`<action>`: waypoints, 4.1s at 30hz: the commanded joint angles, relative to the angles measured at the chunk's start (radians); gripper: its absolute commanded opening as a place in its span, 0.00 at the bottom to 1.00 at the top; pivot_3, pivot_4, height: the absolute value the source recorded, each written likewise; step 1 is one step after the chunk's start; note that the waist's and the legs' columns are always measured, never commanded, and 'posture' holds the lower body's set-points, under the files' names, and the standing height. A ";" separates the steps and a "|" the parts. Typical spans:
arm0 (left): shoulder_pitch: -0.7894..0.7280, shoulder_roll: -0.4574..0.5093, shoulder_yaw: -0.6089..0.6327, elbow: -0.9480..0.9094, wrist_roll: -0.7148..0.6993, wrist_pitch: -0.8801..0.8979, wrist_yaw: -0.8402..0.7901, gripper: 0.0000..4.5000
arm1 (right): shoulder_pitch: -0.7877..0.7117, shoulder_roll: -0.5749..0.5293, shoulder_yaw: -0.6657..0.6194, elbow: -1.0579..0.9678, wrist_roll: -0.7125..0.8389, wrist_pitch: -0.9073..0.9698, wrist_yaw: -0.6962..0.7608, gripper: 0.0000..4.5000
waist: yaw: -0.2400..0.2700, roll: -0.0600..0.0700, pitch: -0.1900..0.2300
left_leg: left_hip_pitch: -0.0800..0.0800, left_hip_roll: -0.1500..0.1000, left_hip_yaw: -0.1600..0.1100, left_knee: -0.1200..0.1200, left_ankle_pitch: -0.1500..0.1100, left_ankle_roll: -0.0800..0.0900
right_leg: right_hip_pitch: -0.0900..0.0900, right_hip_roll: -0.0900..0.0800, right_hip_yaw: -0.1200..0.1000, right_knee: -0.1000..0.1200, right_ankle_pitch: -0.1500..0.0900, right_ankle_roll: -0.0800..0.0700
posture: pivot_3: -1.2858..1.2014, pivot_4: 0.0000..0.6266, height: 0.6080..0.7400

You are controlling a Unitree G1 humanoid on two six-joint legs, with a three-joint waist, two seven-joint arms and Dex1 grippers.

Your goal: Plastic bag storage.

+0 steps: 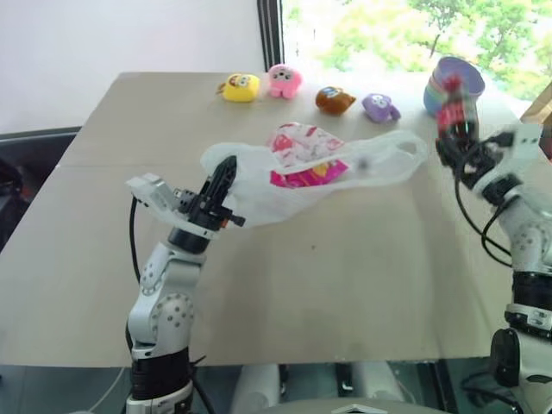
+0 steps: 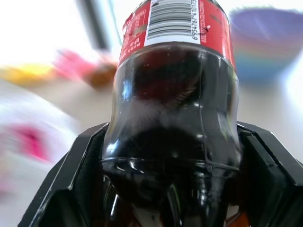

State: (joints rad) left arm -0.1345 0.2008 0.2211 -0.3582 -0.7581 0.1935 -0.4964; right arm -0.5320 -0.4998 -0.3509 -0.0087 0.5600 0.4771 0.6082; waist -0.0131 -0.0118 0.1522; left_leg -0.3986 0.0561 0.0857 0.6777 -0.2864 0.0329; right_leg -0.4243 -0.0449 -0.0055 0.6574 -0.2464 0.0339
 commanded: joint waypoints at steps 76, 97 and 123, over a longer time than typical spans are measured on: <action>0.020 -0.013 -0.046 -0.005 0.039 -0.026 -0.026 0.00 | -0.029 -0.094 0.099 0.010 -0.090 0.188 0.038 0.03 | 0.004 -0.003 0.001 | 0.002 -0.002 -0.006 0.007 -0.004 0.006 | 0.008 -0.001 -0.003 0.000 0.000 0.000 | 0.52 0.24 1.00; -1.141 0.256 0.029 0.982 0.276 -0.033 0.003 0.00 | -0.685 0.133 -0.303 0.341 0.387 0.101 -0.260 0.01 | -0.004 -0.003 0.005 | -0.021 -0.010 -0.008 0.000 0.002 -0.003 | -0.014 -0.010 -0.022 0.002 0.001 0.002 | 0.52 0.24 1.00; 0.447 0.446 0.016 -0.257 0.128 0.362 -0.238 1.00 | 0.621 -0.301 -0.074 -0.288 0.325 0.330 0.309 0.99 | -0.002 0.002 0.010 | 0.001 -0.001 -0.006 0.004 -0.001 0.002 | 0.005 -0.008 -0.011 0.001 0.000 0.002 | 0.52 0.24 1.00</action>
State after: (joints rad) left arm 0.2547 0.6229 0.2241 -0.5538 -0.6504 0.5912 -0.6893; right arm 0.0568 -0.7690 -0.4285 -0.2654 0.9471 0.8927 0.8286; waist -0.0151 -0.0096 0.1622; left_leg -0.3938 0.0548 0.0794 0.6816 -0.2878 0.0358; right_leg -0.4158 -0.0533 -0.0168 0.6580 -0.2476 0.0345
